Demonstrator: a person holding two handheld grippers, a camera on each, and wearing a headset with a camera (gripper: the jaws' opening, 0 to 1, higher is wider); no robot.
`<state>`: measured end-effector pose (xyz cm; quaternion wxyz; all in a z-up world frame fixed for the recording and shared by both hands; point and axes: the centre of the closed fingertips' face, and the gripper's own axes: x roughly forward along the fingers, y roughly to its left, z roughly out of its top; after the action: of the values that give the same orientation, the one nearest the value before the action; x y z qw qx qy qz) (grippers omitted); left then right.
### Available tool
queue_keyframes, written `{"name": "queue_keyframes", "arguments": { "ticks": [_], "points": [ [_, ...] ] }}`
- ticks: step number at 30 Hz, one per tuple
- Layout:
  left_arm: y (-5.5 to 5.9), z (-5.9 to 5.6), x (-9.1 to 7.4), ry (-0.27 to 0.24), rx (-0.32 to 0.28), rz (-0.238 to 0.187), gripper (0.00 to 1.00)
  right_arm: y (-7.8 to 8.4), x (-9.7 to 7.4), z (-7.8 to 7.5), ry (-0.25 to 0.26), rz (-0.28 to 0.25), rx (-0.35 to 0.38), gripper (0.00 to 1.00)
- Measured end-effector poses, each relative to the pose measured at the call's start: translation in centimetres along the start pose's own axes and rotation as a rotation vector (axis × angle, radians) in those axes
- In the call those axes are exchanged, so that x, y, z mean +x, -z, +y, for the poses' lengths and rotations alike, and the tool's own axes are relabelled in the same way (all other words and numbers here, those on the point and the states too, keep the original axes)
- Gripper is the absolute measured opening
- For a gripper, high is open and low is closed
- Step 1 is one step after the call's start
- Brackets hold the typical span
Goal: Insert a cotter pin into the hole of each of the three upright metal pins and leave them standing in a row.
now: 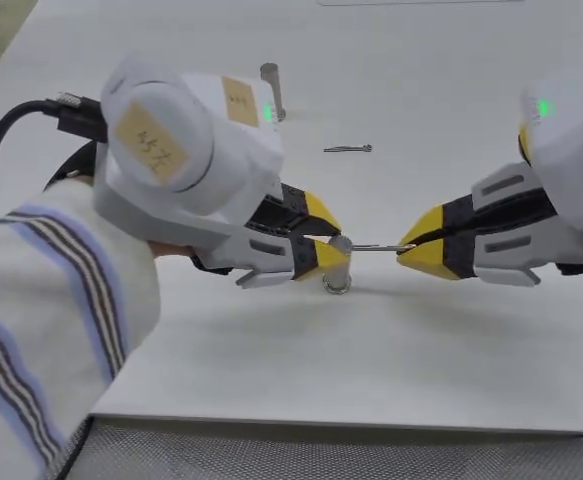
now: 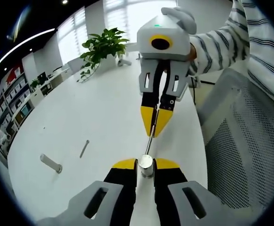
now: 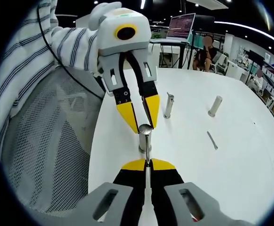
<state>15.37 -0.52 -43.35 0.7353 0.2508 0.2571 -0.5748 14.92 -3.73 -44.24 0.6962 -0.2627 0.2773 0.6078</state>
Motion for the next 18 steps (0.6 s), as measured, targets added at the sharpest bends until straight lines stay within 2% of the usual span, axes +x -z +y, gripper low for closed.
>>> {"name": "queue_keyframes", "arguments": {
  "ticks": [9,18],
  "points": [
    [-0.07,0.0,0.04,0.001,-0.001,-0.003,0.09,0.31,0.43,-0.74,-0.013,0.032,-0.052,0.0],
    [-0.11,0.05,0.06,-0.001,-0.011,-0.004,0.09,0.41,0.99,-0.81,-0.022,0.039,-0.053,0.0]
  ]
}}
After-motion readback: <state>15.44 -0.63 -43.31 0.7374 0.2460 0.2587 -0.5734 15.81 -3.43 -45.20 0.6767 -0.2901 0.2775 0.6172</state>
